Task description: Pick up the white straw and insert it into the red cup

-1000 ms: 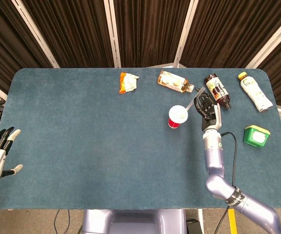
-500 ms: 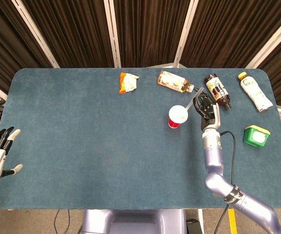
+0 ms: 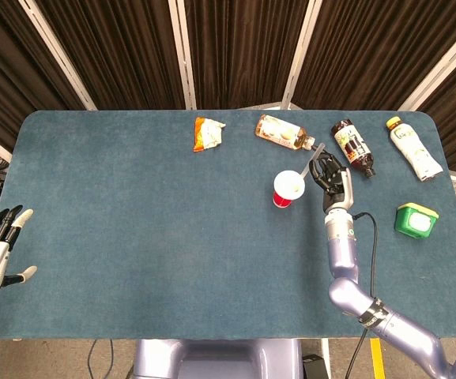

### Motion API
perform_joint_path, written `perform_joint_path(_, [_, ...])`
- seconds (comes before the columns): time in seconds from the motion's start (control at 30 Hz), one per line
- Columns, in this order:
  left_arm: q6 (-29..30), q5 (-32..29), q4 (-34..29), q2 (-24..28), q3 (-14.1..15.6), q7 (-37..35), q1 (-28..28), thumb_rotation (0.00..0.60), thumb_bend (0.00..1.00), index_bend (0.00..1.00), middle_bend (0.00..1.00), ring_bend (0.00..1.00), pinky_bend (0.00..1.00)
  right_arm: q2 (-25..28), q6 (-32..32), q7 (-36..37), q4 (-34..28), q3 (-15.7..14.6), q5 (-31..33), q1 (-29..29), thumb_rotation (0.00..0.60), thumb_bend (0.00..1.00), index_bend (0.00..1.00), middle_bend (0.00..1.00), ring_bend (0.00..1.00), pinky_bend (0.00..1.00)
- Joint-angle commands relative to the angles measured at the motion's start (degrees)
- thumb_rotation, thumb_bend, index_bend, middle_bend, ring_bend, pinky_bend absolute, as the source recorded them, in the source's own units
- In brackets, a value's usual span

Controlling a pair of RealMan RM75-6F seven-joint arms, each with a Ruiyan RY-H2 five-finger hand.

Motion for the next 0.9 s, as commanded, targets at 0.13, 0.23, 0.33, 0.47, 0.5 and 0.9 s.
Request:
perform_joint_path(0.13, [0.0,0.0,0.0,0.0,0.0,0.1,0.0,0.600,0.06,0.03,0.00,0.00,0.00,-0.1,-0.9,0.6,0.0,-0.8,-1.0,-0.4,0.600,0.31,0.64,0.26,0.00,0.00])
perform_joint_path(0.23, [0.0,0.0,-0.1,0.0,0.0,0.1,0.0,0.600,0.06,0.04,0.00,0.00,0.00,-0.1,-1.6,1.3,-0.2,-1.2,-2.0,-0.7,0.600,0.29,0.64,0.26,0.00,0.00])
perform_joint_path(0.33, [0.0,0.0,-0.1,0.0,0.0,0.1,0.0,0.600,0.06,0.03,0.00,0.00,0.00,0.0,-2.3,1.9,-0.2,-1.8,-3.1,-1.0,0.600,0.28,0.64,0.24,0.00,0.00])
perform_joint_path(0.47, [0.0,0.0,0.0,0.0,0.0,0.0,0.0,0.600,0.06,0.03,0.00,0.00,0.00,0.0,-3.0,2.4,-0.3,-2.4,-3.9,-1.3,0.600,0.27,0.60,0.22,0.00,0.00])
perform_joint_path(0.5, [0.0,0.0,0.0,0.0,0.0,0.0,0.0,0.600,0.06,0.04,0.00,0.00,0.00,0.1,-3.3,2.6,-0.3,-2.6,-4.1,-1.4,0.600,0.27,0.59,0.21,0.00,0.00])
perform_joint_path(0.9, [0.0,0.0,-0.1,0.0,0.0,-0.1,0.0,0.600,0.06,0.03,0.00,0.00,0.00,3.8,0.7,1.1,-4.8,-2.9,-10.3,-3.8,0.600,0.25,0.44,0.13,0.00,0.00])
